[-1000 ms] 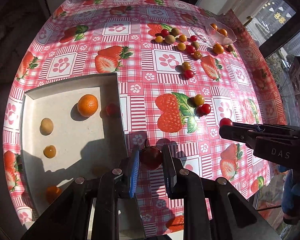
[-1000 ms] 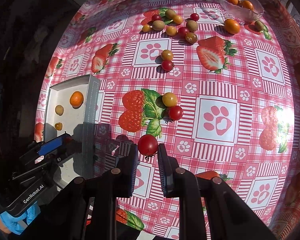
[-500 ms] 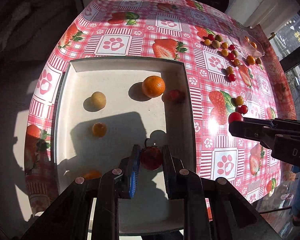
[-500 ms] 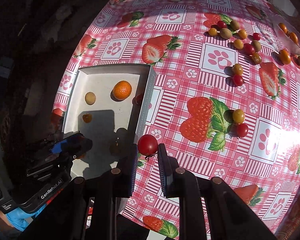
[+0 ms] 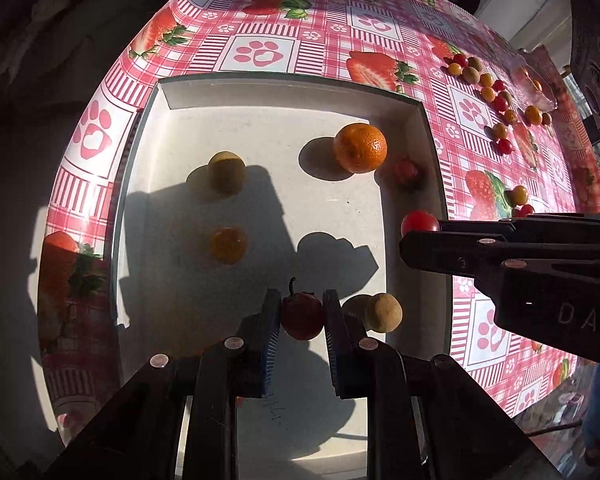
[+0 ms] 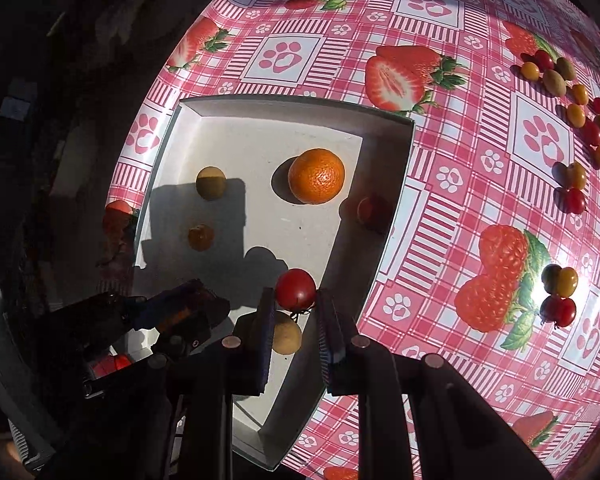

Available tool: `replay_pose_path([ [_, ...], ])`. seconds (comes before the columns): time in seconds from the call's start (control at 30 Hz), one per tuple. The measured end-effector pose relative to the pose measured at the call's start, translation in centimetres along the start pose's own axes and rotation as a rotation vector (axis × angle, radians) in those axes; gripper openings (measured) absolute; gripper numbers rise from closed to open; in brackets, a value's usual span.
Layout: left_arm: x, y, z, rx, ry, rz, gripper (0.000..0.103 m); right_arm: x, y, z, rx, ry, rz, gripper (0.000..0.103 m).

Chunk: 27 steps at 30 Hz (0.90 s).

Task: Organize fruits
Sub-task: 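Carry both red cherry tomatoes over the white tray and open both grippers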

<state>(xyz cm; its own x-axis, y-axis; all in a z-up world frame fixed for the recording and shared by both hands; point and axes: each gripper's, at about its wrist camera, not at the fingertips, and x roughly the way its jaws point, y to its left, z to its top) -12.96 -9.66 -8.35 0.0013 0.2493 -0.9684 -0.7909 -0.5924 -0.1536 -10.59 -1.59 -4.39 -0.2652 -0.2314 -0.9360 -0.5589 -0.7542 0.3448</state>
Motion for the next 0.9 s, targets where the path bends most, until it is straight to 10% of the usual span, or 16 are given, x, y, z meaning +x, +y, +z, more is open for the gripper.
replay_pose_path([
  [0.63, 2.1, 0.4, -0.1, 0.008, 0.057, 0.039, 0.024, 4.4, 1.0, 1.6, -0.027, 0.089, -0.065, 0.023],
  [0.67, 2.1, 0.4, -0.1, 0.01, 0.059, 0.035, 0.028, 4.4, 1.2, 1.6, -0.03, 0.088, -0.067, 0.023],
  [0.77, 1.7, 0.1, -0.2, 0.006, 0.033, 0.048, 0.084, 4.7, 1.7, 1.9, -0.036, 0.097, -0.05, 0.038],
  [0.9, 1.2, 0.0, 0.0, 0.007, 0.04, 0.02, 0.084, 4.7, 2.7, 2.0, -0.047, 0.096, -0.017, 0.075],
])
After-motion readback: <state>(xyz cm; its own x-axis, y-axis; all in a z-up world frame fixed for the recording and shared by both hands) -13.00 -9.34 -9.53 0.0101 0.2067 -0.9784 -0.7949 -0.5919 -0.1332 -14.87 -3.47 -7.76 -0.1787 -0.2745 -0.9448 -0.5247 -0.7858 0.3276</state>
